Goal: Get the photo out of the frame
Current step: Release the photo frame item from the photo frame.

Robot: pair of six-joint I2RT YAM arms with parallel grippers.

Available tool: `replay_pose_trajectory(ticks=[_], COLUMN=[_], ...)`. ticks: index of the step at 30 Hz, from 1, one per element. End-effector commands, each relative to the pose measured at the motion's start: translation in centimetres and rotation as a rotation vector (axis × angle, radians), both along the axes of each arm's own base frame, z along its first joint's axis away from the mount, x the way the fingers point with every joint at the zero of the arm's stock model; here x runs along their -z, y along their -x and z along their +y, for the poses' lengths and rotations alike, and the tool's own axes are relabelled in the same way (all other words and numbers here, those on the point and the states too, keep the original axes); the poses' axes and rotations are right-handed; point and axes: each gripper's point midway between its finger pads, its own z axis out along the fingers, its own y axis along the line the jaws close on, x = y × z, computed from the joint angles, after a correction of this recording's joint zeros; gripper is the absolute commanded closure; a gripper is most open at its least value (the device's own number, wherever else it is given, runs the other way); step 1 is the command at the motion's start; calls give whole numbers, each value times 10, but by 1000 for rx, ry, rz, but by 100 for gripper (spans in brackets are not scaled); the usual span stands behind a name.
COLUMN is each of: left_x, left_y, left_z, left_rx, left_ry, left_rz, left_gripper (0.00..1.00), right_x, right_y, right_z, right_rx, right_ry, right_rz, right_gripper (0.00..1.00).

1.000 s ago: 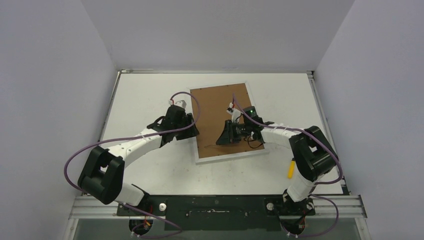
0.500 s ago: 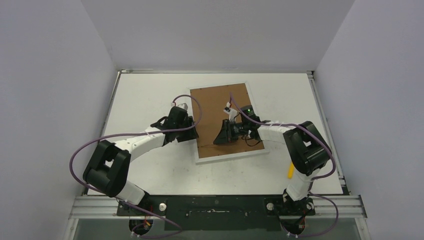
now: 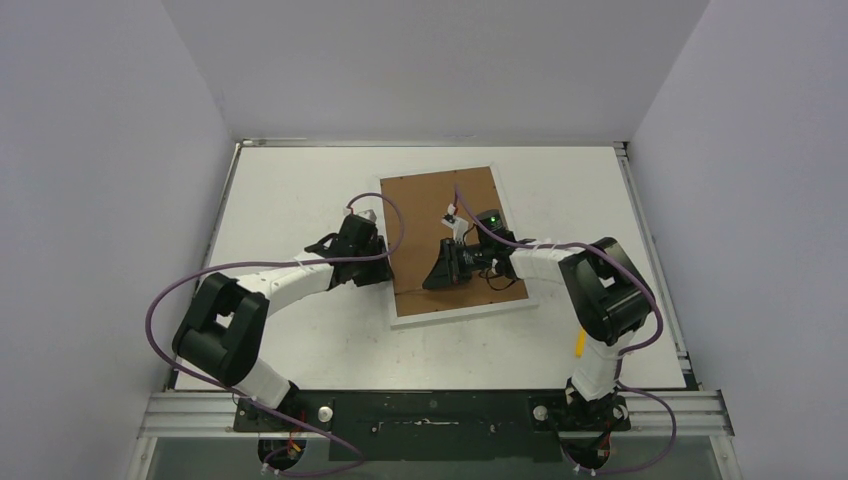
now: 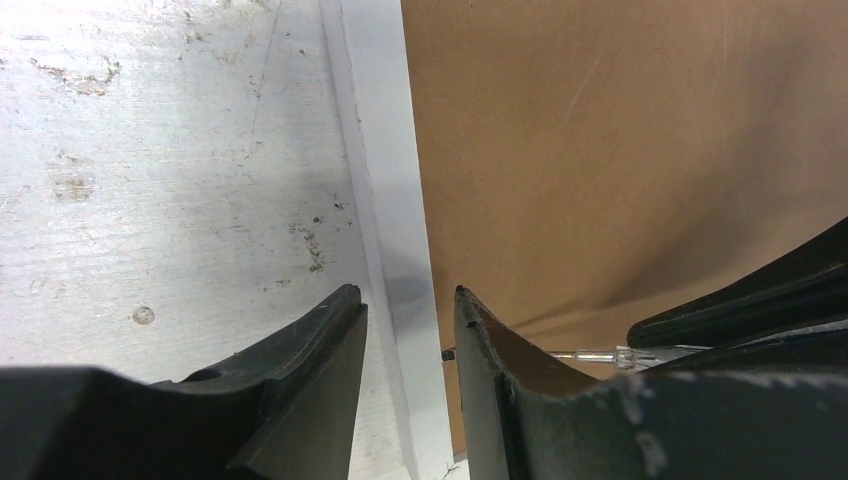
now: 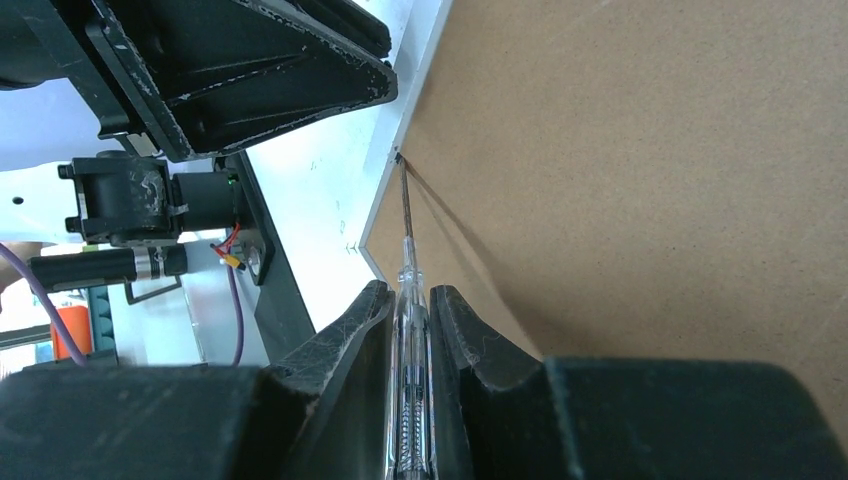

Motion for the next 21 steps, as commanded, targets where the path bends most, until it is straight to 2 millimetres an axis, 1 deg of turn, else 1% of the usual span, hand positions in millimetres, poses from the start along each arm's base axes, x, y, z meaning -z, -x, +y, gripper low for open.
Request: replay_pose_trajectory(ticks=[1,5,10,13,21], left_x=[-13,-10,-7,-5,-6], left_y=[-14,-13,-15,-15,-15], left_z=[-6,-6,-4,-2,-2], left_rx=[4,4,1,-1,5], left_ry=[21,18,5,-9,-16], left_rz=[-41,-33,-33,-32,-30], left_gripper=[65,66,69,69,70], right_x=[23,23,18,17,24], right_y=[5,4,-5,-5,1], right_z=[-1,-3,-18,-24,-18], right_rx=[-4,4,63,74,47], right_ry=[73,86,82,79,77], right_rz=[12,12,11,20,43], right_gripper=[95,95,95,95,95])
